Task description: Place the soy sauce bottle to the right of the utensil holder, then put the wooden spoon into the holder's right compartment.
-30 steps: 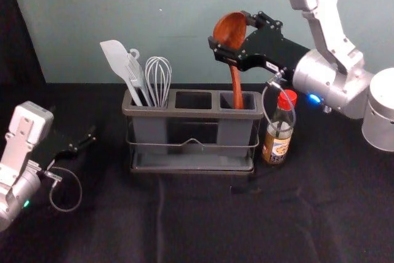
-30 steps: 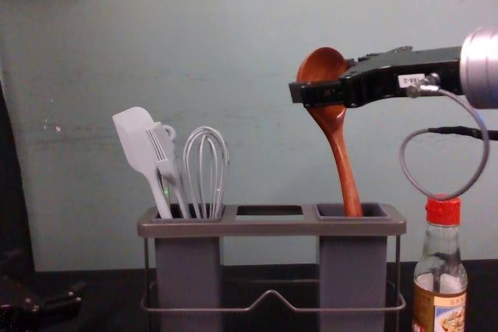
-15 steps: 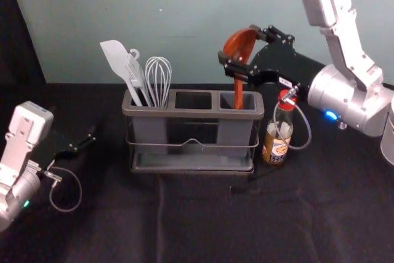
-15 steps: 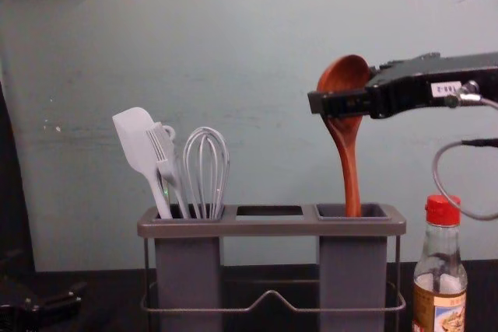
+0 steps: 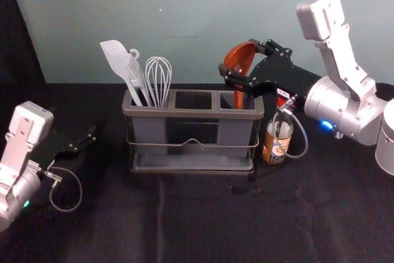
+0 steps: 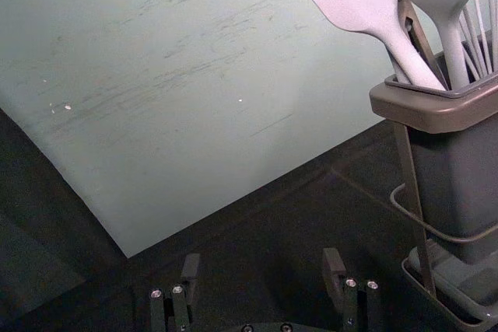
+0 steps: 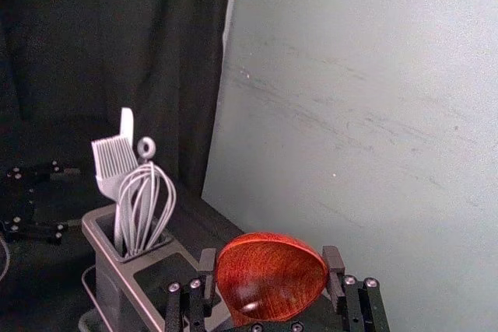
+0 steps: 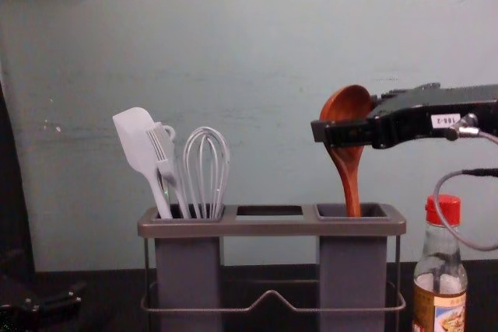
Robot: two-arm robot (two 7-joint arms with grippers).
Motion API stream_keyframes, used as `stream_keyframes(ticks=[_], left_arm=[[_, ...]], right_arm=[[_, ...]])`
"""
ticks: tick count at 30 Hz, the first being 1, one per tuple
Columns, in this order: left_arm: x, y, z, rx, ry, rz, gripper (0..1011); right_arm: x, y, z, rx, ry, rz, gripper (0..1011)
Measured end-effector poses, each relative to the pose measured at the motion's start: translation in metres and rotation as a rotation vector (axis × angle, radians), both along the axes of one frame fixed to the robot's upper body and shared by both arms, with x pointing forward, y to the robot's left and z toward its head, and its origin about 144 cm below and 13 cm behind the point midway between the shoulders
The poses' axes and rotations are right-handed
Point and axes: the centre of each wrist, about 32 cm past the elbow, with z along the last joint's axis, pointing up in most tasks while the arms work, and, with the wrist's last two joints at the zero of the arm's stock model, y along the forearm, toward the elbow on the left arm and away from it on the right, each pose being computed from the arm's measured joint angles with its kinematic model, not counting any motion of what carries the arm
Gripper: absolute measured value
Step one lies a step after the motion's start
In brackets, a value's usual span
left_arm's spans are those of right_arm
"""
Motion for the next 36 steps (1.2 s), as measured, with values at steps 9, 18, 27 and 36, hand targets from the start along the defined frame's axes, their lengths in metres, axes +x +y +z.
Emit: stream_keyframes(ticks=[9, 18, 27, 36], left_arm=[[0.0, 0.0, 0.0, 0.0, 0.0, 0.0, 1011], [0.0, 0.0, 0.0, 0.0, 0.0, 0.0, 1012], [0.0, 0.0, 0.0, 0.0, 0.0, 0.0, 1011], [0.0, 0.0, 0.0, 0.0, 0.0, 0.0, 1012]], right_arm=[[0.003, 0.0, -0.005, -0.004, 0.017, -0.006, 840], [0.005, 0.003, -0.01, -0.011, 0.033, -0.006, 840], [0.007, 0.004, -0.015, -0.016, 0.048, -0.007, 840], [0.009, 0.003, -0.017, -0.018, 0.062, -0.003, 840]])
